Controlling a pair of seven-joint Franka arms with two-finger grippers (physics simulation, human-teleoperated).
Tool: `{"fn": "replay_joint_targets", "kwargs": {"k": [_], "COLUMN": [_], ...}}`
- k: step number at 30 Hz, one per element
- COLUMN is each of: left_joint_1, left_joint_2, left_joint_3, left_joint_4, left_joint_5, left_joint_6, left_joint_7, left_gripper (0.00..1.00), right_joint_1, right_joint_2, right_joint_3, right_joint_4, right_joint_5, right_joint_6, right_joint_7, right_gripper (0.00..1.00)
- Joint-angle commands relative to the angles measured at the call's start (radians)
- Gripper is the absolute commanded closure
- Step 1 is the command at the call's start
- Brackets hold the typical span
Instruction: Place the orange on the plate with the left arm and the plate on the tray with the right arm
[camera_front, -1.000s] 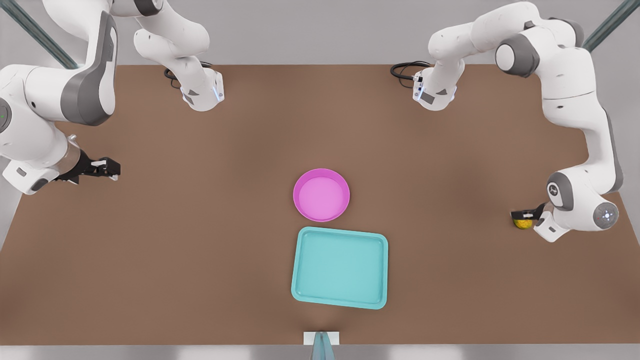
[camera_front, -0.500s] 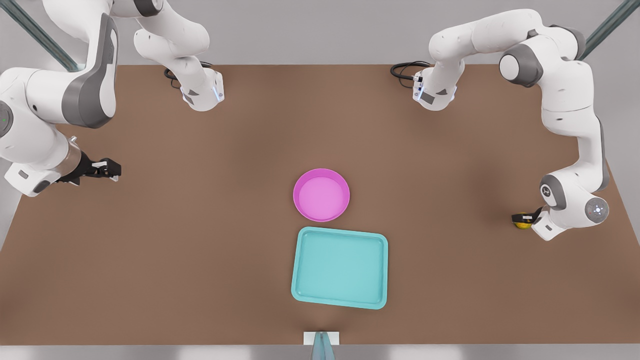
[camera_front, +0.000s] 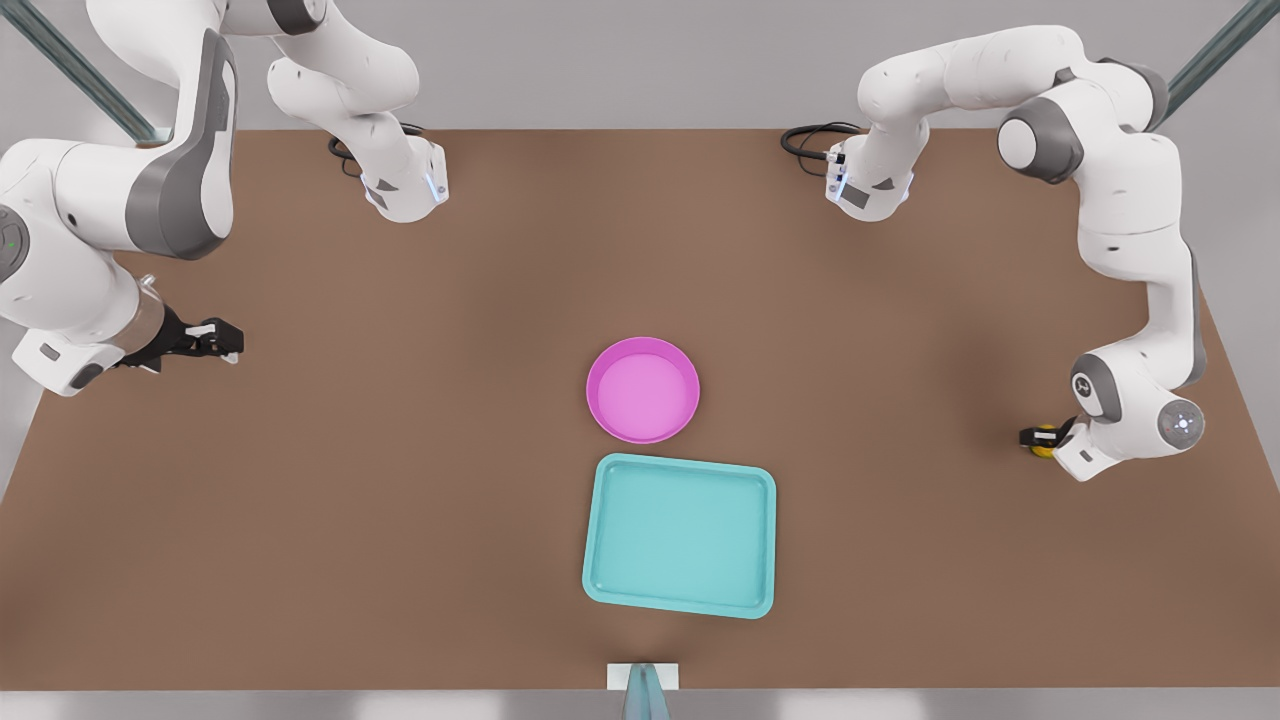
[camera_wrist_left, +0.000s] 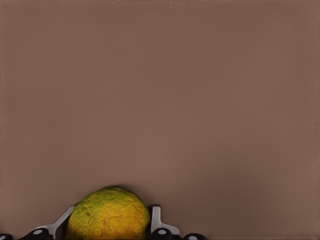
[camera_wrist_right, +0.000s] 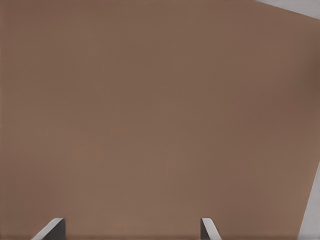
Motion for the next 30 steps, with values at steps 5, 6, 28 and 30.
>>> {"fn": "replay_joint_targets", "kwargs": {"k": [5,6,28,30], "left_joint_1": [-0.009,-0.009,-1.072,-1.07], "left_joint_2": [-0.03,-0.03,0.085,0.102], "left_joint_3": [-0.002,-0.002,-0.089,-0.088], "left_joint_4": [0.0,0.0,0.408,0.409], "left_joint_5": [0.001,0.001,-0.146,-0.142], "left_joint_6": [-0.068,-0.068,-0.277,-0.269], "left_joint_7": [-0.017,-0.02,-1.251,-1.25], "left_gripper": [0.25,0.25,0.25,0.0], "right_joint_1": [0.0,-0.002,-0.005,-0.005], "right_joint_2": [-0.001,-0.001,0.002,0.002], "right_joint_3": [-0.001,-0.001,-0.007,-0.007], "right_joint_4": [0.0,0.0,-0.006,-0.006], "right_joint_5": [0.001,0.001,0.002,0.002], "right_joint_6": [-0.001,-0.001,0.002,0.002], "right_joint_7": [-0.009,-0.009,-0.009,-0.009], "right_gripper": [0.0,0.0,0.0,0.0]}}
